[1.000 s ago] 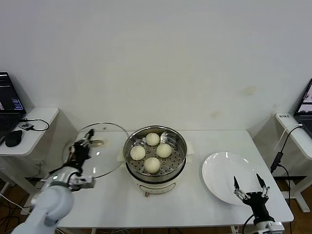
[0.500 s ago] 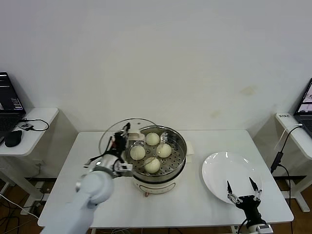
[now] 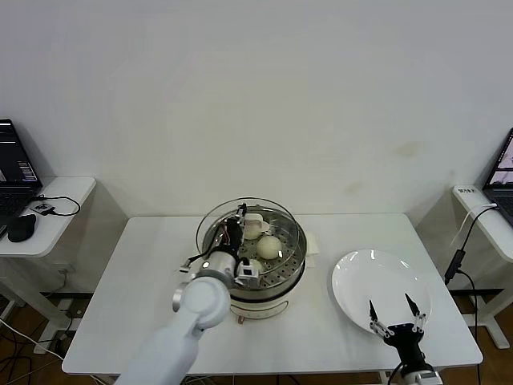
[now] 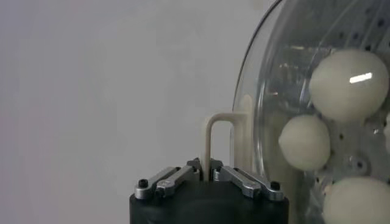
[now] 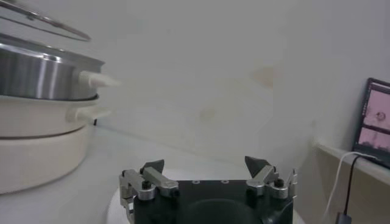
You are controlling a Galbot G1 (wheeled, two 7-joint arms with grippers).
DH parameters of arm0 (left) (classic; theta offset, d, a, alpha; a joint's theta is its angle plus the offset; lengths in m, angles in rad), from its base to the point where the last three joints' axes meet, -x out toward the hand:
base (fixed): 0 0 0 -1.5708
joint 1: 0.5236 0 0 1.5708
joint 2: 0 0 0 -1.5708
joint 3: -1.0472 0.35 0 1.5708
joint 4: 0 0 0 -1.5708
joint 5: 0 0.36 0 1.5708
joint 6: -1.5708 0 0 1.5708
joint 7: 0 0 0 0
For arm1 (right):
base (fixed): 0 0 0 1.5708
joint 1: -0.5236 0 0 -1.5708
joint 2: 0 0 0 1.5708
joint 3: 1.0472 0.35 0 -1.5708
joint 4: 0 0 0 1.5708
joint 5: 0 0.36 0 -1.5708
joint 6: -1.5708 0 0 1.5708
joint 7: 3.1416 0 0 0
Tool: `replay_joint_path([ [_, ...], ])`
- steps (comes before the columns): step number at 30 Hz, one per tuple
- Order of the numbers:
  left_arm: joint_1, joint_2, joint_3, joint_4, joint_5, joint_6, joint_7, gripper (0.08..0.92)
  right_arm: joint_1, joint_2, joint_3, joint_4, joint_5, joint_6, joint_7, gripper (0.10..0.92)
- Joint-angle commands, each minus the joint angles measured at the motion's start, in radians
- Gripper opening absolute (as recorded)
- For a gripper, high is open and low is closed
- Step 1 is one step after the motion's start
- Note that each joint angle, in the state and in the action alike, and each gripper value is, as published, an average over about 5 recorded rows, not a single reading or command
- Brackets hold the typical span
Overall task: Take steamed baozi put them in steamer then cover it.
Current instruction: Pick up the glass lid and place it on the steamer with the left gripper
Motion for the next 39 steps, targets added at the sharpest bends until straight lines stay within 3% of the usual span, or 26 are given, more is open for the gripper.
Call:
replay_joint_path([
  [1, 0.002, -0.098, 0.024, 0.038, 0.092, 0.004, 0.016, 0.151, 0.000, 0.004, -0.003, -0.002, -0.013, 0.003, 0.000, 0.823],
  [36, 0.101, -0.113, -0.043, 0.031, 0.123, -0.041, -0.021, 0.151, -0.008, -0.007, -0.014, -0.009, -0.014, 0.016, -0.006, 0.823],
  [39, 0.108, -0.109, -0.045, 0.012, 0.119, -0.041, -0.023, 0.187, -0.008, -0.007, -0.017, -0.009, -0.014, 0.016, -0.006, 0.823],
])
